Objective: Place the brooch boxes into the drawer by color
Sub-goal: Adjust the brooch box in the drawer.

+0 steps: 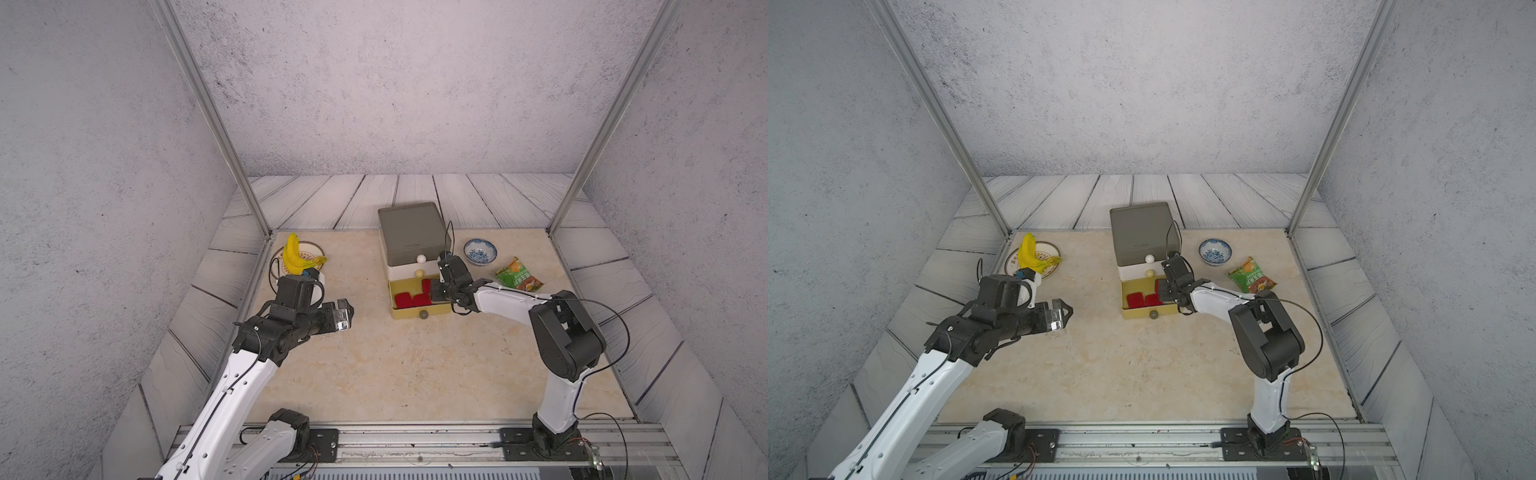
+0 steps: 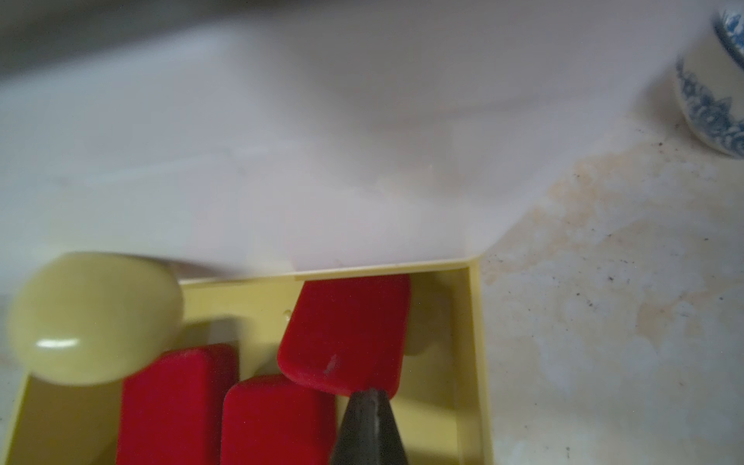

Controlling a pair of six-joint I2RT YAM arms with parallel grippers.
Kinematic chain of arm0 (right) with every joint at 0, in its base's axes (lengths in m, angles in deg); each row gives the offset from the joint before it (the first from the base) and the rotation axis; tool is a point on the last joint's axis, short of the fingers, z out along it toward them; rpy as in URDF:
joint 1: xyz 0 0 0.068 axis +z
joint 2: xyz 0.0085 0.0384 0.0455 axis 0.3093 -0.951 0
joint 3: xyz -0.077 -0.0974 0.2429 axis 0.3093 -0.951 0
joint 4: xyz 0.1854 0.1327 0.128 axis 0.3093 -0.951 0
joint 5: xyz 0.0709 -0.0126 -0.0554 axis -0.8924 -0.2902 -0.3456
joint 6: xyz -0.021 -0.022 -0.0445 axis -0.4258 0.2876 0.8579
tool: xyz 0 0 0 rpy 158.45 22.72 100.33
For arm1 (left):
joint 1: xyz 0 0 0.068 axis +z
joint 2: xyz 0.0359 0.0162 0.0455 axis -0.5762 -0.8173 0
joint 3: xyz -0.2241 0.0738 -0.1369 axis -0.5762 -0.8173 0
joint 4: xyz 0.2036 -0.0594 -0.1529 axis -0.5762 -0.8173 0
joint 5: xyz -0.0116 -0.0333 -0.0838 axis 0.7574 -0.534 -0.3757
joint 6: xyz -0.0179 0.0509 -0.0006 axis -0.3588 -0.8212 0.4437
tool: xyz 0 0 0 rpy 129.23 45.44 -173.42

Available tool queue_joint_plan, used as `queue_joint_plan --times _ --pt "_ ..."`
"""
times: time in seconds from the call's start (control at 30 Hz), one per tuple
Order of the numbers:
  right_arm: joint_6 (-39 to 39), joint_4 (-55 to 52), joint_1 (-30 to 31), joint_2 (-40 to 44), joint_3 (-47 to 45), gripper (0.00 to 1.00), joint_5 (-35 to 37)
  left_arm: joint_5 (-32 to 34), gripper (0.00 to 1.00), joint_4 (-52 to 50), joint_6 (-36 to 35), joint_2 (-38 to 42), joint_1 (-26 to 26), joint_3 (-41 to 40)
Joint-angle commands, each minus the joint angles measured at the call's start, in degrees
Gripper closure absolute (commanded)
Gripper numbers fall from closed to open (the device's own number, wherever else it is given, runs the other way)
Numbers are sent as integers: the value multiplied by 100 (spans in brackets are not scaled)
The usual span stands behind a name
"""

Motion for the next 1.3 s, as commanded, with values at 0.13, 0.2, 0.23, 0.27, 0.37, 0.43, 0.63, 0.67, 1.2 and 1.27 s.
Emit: queue_joint_plan --times 0.13,0.2,0.23,0.27,0.37,0.43,0.63,0.67,1.2,1.27 --pt "-135 203 -46 44 -167 100 -194 18 2 -32 -53 22 -35 118" --pt "-157 234 -46 -62 -103 100 -190 25 2 -52 -58 27 -31 117" --pt "-166 232 -42 -110 -55 100 -183 47 2 -61 -66 29 -35 115" --pt "-175 258 -42 -160 -19 100 -170 73 2 -65 -80 26 -35 120" --pt "-192 311 -45 -281 95 100 -105 108 2 -87 -93 6 -35 111" --pt "-201 239 -52 -371 223 100 -106 103 2 -73 -95 -5 -35 107" --pt "-232 240 -52 -430 277 100 -96 112 2 -60 -118 -64 -35 111" --pt "-228 261 -49 -378 230 100 -95 104 2 -54 -113 -64 -39 101" --pt "-166 -131 -53 1687 -742 53 -387 -21 2 6 12 10 -35 126" --pt "-333 -98 -49 1953 -1026 47 -637 -4 2 -8 10 39 -35 134"
